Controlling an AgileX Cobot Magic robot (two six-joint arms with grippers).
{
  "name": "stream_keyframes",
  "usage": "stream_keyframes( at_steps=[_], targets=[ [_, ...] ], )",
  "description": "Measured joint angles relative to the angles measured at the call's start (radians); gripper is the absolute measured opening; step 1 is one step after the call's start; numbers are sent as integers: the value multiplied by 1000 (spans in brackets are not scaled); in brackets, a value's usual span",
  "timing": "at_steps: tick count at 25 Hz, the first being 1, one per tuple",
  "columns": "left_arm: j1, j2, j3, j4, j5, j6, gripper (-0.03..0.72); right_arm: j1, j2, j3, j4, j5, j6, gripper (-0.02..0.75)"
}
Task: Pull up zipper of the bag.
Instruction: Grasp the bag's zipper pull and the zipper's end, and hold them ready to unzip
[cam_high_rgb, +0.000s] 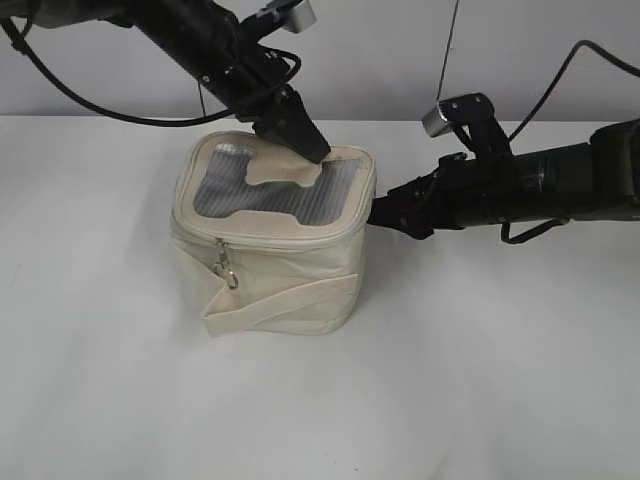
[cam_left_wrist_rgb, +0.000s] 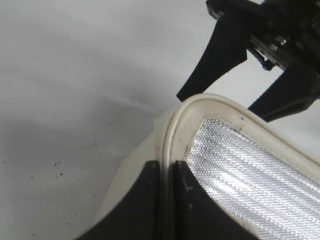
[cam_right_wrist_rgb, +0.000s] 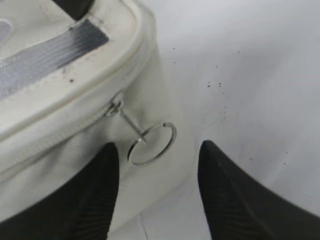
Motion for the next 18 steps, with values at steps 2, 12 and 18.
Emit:
stream_keyframes(
  at_steps=[2, 12, 18],
  targets=[
    [0, 0, 0, -1, 0, 0, 48, 4, 1, -15, 0, -14, 0, 410],
    [0, 0, 0, -1, 0, 0, 47, 29, 1, -28, 0, -73, 2, 398],
    [0, 0, 0, -1, 0, 0, 47, 30, 1, -28, 0, -86, 11, 375]
  ],
)
